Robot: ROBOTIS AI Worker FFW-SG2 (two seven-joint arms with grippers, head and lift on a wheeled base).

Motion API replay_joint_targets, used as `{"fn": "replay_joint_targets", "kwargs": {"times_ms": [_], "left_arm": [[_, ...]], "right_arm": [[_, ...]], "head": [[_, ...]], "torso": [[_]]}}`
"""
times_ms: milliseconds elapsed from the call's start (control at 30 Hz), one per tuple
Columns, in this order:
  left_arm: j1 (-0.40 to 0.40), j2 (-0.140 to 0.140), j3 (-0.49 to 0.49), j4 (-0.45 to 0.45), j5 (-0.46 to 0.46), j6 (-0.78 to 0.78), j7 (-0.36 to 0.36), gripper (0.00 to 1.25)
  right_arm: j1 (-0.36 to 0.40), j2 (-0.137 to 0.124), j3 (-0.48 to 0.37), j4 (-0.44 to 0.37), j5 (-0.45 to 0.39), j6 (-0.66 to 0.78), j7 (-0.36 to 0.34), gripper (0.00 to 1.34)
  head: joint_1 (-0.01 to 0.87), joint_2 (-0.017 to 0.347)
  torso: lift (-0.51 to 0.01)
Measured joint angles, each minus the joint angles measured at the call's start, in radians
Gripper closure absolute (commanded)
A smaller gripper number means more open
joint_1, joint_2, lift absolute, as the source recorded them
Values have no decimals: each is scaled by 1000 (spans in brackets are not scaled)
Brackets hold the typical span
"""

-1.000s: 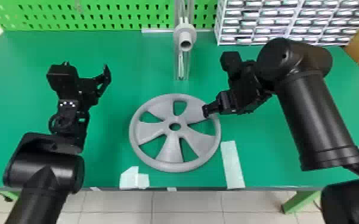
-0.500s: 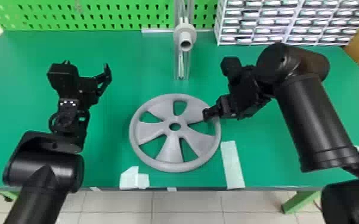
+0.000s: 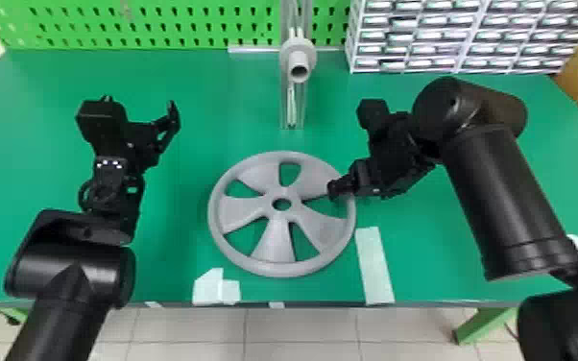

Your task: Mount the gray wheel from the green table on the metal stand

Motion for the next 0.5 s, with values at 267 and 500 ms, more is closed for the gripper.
{"fn": "replay_joint_targets", "kwargs": {"times_ms": [267, 500], "left_arm": [[-1, 1, -1, 0, 0, -1, 0, 222], [-1, 2, -1, 0, 0, -2, 0, 222]], "right_arm": [[1, 0, -3, 7, -2, -7, 0, 136], [3, 0, -7, 10, -4, -11, 0, 265]], "head": [[867, 52], [867, 52]], "torso": [[-100], [-100]]}}
